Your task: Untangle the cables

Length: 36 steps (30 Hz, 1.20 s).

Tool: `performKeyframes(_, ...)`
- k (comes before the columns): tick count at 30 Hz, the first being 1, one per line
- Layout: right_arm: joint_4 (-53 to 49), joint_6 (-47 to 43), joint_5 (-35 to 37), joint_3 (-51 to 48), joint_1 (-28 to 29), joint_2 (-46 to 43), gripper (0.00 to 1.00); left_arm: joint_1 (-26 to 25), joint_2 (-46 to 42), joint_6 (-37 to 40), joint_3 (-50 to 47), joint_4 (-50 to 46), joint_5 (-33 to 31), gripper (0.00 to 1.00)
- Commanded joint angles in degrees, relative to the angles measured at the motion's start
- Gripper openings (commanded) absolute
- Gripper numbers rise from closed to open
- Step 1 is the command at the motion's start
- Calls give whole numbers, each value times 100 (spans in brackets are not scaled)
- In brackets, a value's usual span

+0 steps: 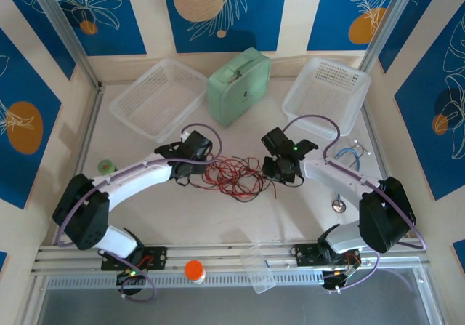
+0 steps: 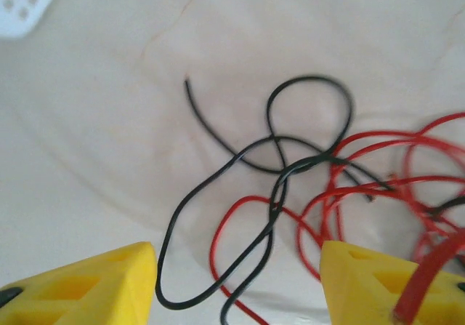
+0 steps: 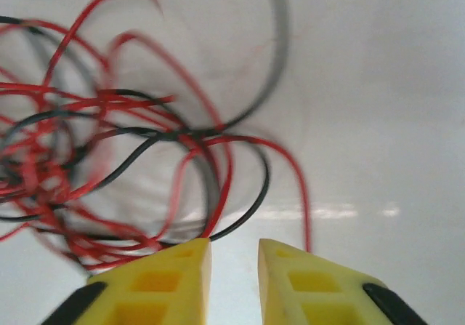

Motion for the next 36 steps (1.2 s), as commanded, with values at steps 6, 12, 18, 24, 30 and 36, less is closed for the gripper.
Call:
performKeyframes(6,-49,-525,-541,1096,502,645,59,-141,111,60,274,-160,708,62)
performKeyframes(12,-94,-486,-389,1700,520,1871,65,-284,732,-159,119,450,1186,67)
performKeyframes(18,-22,-279,-89,1699,487,2504,65,-510,1391,-242,296,819,1503,74)
performKeyframes(24,263,-61,26,1311,357,2646,60,-556,1890,-328,347,733,1326,73)
performKeyframes(30,354,71,299,852,116,2417,34,-505,2169,-382,304,338,439,59)
performKeyframes(36,406,120,477,117,-329,1863,11,-181,1746,-349,-24,121,-43,57)
